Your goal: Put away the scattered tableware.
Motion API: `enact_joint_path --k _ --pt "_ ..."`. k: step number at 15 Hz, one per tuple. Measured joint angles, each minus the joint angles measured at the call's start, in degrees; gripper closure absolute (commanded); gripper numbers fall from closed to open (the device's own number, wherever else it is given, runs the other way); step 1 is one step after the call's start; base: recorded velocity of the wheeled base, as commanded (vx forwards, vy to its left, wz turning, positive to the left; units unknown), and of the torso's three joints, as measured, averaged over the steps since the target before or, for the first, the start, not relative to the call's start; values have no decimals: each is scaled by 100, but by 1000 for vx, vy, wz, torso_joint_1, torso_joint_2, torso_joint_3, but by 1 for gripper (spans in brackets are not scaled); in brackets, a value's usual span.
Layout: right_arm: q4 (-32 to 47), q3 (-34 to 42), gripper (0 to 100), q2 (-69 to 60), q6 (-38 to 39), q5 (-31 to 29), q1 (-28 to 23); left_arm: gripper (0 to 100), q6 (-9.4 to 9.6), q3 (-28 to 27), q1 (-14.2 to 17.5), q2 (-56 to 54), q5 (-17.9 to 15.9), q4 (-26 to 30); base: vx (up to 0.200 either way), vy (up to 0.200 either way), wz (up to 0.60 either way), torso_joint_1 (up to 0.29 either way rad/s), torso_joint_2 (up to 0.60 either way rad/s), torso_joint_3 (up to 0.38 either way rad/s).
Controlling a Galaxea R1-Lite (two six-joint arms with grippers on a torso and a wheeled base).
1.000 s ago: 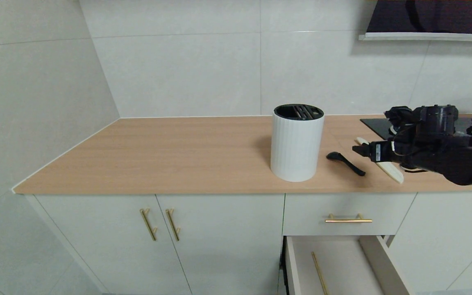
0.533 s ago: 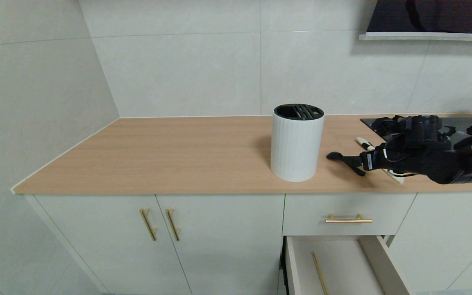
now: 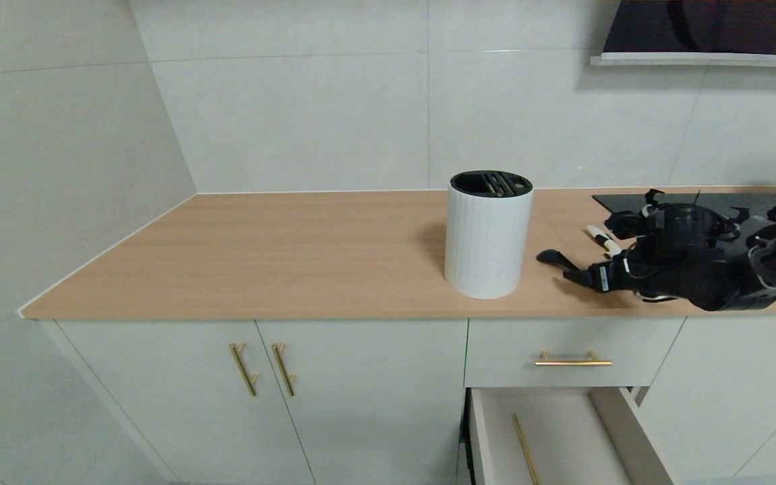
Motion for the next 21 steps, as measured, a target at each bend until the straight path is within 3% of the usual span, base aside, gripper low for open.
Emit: enact_joint_path --k 13,14,21 --pt "-123 -151 0 290 38 -6 30 0 2 0 0 0 -2 2 0 0 0 0 0 0" --pt "-121 -160 100 300 40 -9 30 0 2 -2 0 0 0 2 0 0 0 0 0 0" --pt "-137 -171 100 369 40 -6 33 0 0 -2 0 0 -2 0 0 0 0 0 0 0"
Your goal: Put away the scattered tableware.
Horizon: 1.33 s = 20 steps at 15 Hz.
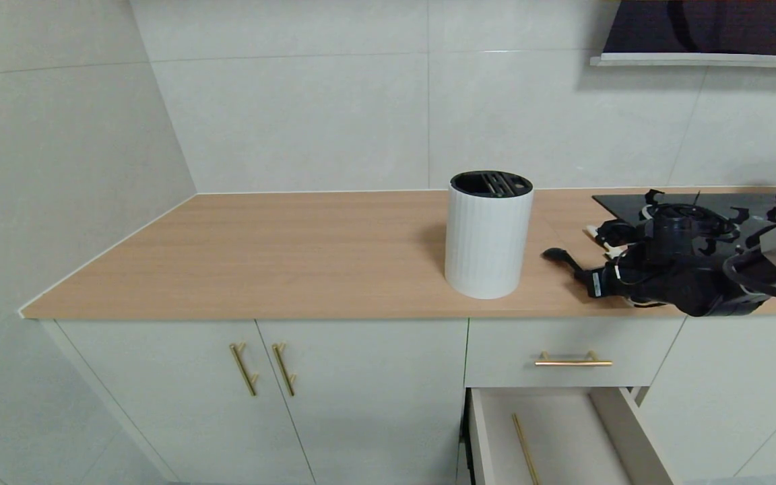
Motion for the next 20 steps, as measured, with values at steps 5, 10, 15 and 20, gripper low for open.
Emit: enact_joint_path --k 5,10,15,20 --pt "477 -17 100 -129 80 -99 96 0 -2 2 0 0 2 2 0 0 0 0 0 0" --pt "3478 -739 100 -777 1292 -510 356 0 0 2 0 0 2 2 0 0 0 0 0 0" --pt "4376 -328 100 -1893 2414 -624 577 0 0 2 0 0 2 2 0 0 0 0 0 0" --pt "4318 1215 100 -3241 2453 -649 610 0 2 2 0 0 0 2 0 0 0 0 0 0"
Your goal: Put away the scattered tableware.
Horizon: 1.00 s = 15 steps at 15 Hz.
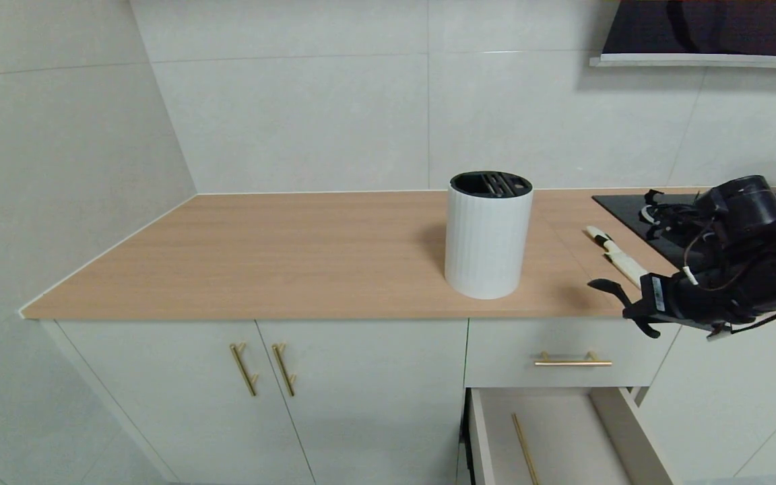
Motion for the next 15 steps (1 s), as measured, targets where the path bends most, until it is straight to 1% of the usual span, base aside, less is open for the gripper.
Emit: enact_joint_path --k 2,3,6,8,11,15 --pt "-130 524 100 -352 -33 -9 22 0 0 0 0 0 2 1 0 0 0 0 0 0" --pt "-323 786 100 -488 -59 -16 30 0 -5 0 0 0 2 0 0 0 0 0 0 0" --pt "-1108 1506 100 -673 -356 -211 46 0 -2 0 0 0 2 0 0 0 0 0 0 0" --pt "-1554 1781 100 -711 -401 -244 99 0 -2 0 0 0 2 0 0 0 0 0 0 0" --pt "-1610 1927 100 -647 -408 -293 149 0 -2 0 0 0 0 0 0 0 0 0 0 0" --pt "-1704 1943 100 -441 -408 -468 155 0 -2 0 0 0 2 0 0 0 0 0 0 0"
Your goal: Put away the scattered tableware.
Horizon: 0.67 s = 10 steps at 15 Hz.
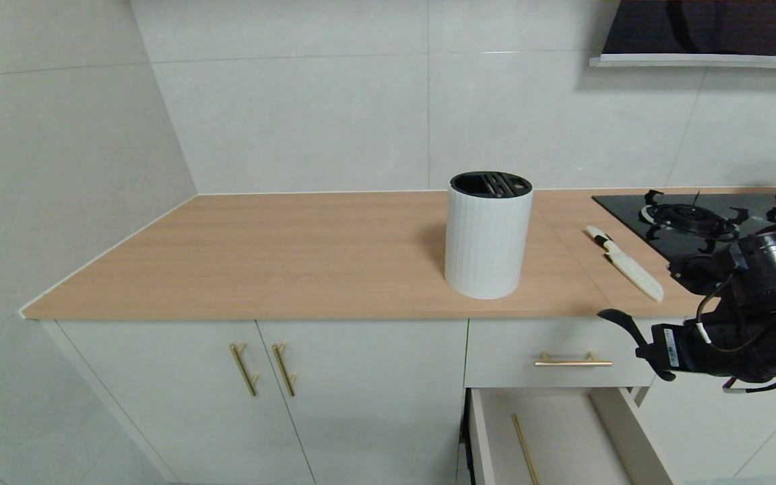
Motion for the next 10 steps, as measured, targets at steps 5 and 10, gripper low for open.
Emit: enact_joint_path --k 5,10 --pt "-51 26 100 129 -6 -27 5 0 0 0 0 0 -2 1 0 0 0 -141 323 191" --pt "-68 48 100 212 -9 -27 18 0 -2 0 0 0 -2 -5 0 0 0 -211 498 280"
